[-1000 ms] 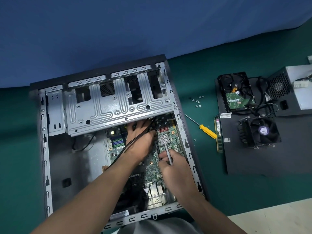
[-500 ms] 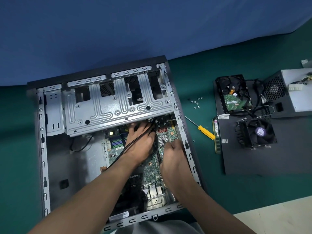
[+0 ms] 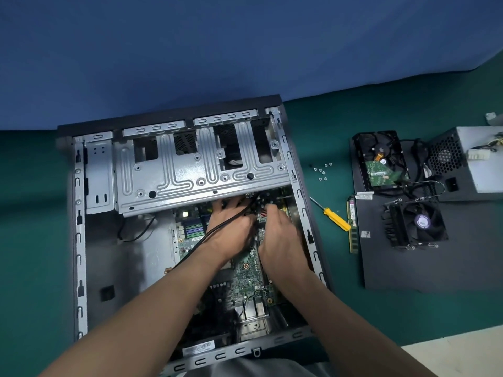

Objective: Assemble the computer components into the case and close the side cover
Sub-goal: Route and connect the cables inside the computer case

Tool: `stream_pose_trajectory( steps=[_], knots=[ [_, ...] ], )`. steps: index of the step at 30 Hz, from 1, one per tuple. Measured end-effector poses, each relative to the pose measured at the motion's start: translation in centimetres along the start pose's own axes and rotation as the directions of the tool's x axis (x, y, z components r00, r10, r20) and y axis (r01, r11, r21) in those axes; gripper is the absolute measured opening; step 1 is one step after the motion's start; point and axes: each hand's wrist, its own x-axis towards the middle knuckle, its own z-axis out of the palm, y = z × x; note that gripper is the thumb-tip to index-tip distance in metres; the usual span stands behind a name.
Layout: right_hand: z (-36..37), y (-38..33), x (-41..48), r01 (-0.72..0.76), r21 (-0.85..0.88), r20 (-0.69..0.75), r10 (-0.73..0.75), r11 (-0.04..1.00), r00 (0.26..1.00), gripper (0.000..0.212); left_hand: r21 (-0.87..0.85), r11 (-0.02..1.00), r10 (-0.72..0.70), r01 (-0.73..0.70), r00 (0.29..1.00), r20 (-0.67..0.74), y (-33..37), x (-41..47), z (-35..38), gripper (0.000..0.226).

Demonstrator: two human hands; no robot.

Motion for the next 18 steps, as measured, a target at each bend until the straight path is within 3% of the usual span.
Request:
stream_pose_trajectory(
  steps=[4, 9, 18],
  knots=[
    [-0.2, -0.1, 0.3, -0.01, 0.083, -0.009, 0.011, 0.997, 1.0, 0.039, 0.071, 0.997, -0.001, 0.005, 0.999, -0.054, -0.1, 0.1, 0.6, 0.023],
    [-0.2, -0.6, 0.9, 0.015, -0.114, 0.003, -0.014, 0.993, 1.0, 0.055, 0.031, 0.999, -0.012, 0.013, 1.0, -0.005, 0.1, 0.3, 0.4, 0.025],
    [-0.7, -0.8, 1.8, 0.093, -0.23, 0.075, -0.078, 0.969, 0.994, 0.042, -0.057, 0.998, -0.022, 0.021, 1.0, -0.014, 0.1, 0.3, 0.4, 0.031]
  ],
)
